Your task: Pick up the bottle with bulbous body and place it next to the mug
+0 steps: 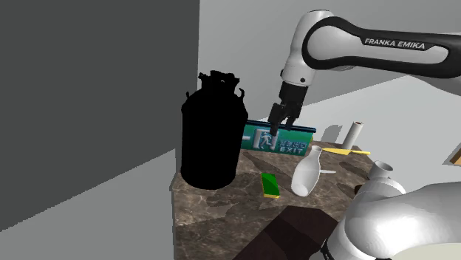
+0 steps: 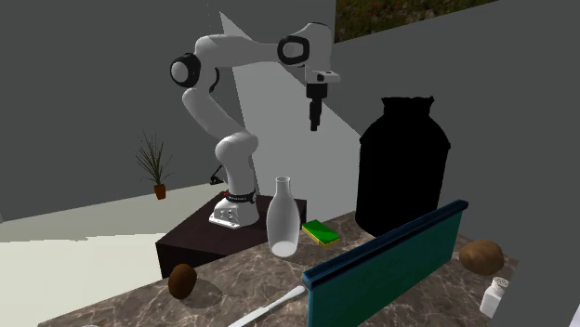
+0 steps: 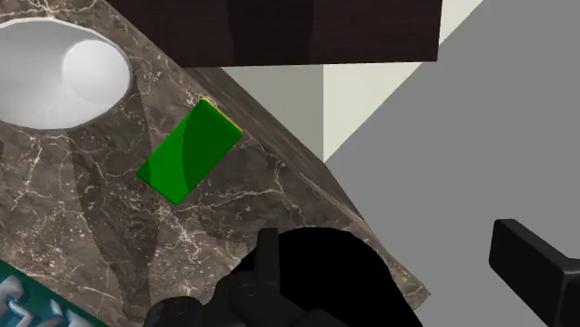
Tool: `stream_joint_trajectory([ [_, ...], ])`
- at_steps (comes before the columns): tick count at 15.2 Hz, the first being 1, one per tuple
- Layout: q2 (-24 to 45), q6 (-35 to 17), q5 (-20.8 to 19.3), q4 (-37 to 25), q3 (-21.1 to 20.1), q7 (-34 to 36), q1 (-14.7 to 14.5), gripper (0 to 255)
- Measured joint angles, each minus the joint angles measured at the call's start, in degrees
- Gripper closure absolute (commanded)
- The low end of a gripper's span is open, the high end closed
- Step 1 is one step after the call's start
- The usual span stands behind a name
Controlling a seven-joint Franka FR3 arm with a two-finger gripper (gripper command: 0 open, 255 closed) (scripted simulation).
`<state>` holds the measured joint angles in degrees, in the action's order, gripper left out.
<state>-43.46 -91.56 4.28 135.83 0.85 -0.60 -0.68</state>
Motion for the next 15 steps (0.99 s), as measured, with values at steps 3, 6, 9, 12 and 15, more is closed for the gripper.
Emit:
stream_joint_trajectory([
  [3,-0.1,-0.18,-1.04,0.66,0.99,-1.21,0.51,0],
  [6,-0.95,-1.46,-3.86,3.65,3.75,-4.53,1.98,0],
  [9,-1.16,-2.66,-7.21,5.84,6.98,-8.3,3.77,0],
  [12,0.26,-4.61,-10.48,6.92,10.15,-11.89,5.45,0],
  [15,1.21,-6.36,-13.48,8.15,12.86,-14.88,7.02,0],
])
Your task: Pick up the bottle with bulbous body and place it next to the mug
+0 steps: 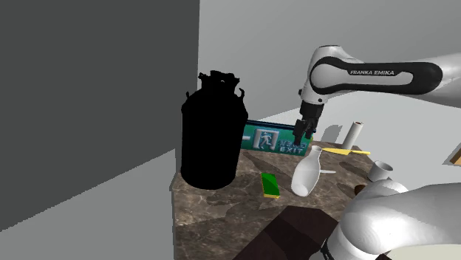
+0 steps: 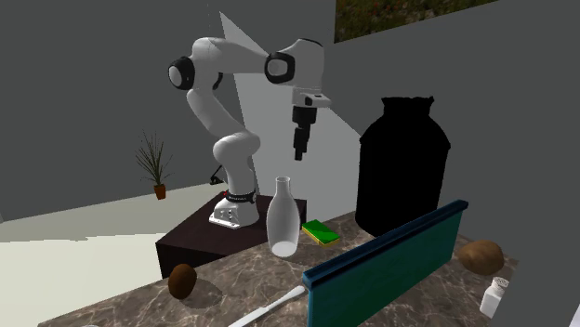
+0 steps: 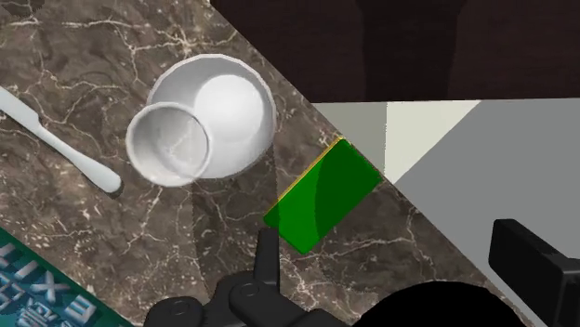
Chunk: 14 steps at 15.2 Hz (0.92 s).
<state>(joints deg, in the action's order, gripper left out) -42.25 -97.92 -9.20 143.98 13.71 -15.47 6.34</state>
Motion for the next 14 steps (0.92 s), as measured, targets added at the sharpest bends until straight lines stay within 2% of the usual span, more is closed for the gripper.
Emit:
stream_joint_trajectory([
  [7,5.01,-5.13,-7.31,0.21,7.76,-8.09,3.85,0],
  [14,6.98,-11.16,-9.26,4.22,10.05,-8.91,4.65,0],
])
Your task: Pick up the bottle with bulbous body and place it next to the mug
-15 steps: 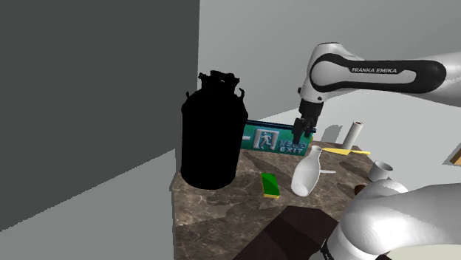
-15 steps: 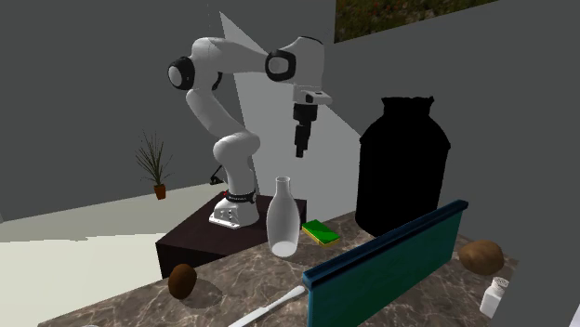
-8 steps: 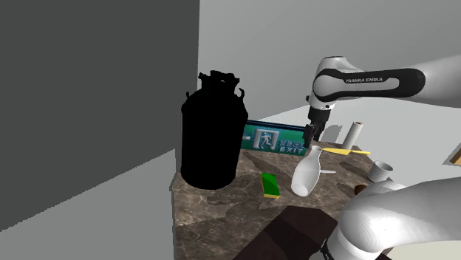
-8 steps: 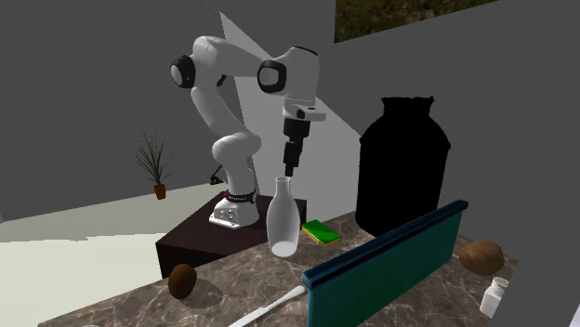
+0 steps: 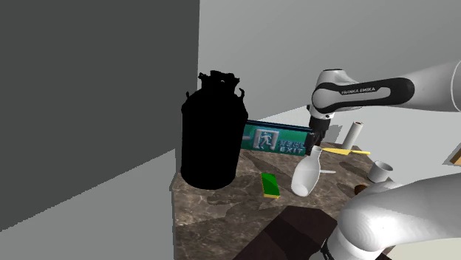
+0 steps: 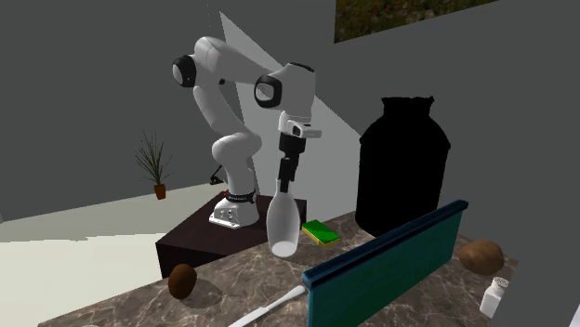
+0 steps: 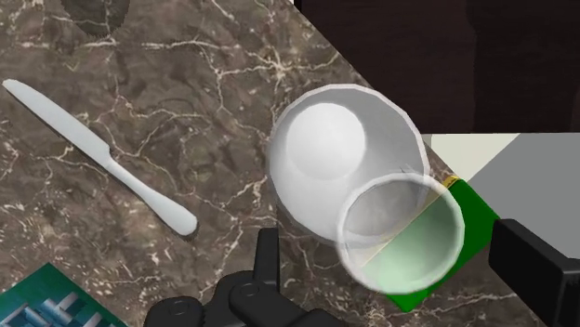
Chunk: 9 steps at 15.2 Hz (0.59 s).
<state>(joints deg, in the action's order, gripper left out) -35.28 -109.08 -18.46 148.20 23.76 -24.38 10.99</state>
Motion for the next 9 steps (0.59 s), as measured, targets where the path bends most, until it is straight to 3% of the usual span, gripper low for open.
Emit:
stream_joint_trajectory([
  [7,0.33,-1.16,-0.29,0.78,0.38,-0.07,0.12,0],
  [8,0.33,-1.16,-0.29,0.78,0.38,-0.07,0.12,255],
  [9,0.33,-1.16,-0.29,0.78,0.38,-0.07,0.12,255],
])
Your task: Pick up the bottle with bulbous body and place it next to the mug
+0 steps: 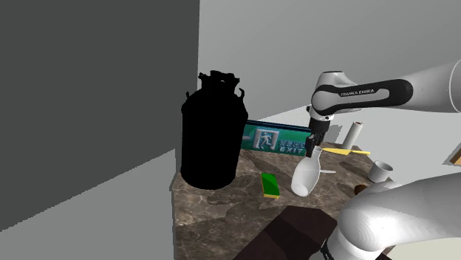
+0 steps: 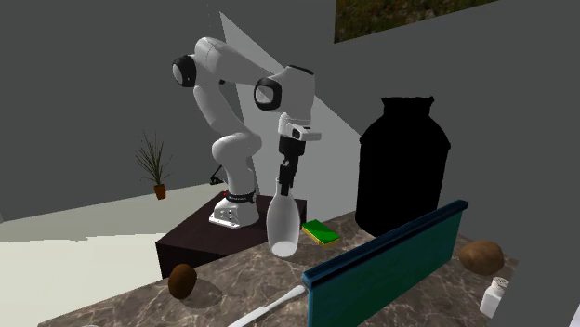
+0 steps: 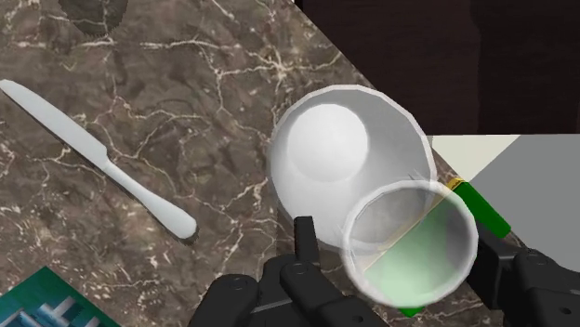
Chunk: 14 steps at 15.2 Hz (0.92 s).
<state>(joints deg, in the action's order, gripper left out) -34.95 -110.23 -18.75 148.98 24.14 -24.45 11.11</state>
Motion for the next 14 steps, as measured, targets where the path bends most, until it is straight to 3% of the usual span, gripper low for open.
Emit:
stream_joint_trajectory([
  [9,-0.01,-0.01,0.04,0.0,-0.01,0.0,-0.01,255],
  [14,-1.07,3.55,0.63,-2.49,-0.87,-0.2,-0.14,255],
])
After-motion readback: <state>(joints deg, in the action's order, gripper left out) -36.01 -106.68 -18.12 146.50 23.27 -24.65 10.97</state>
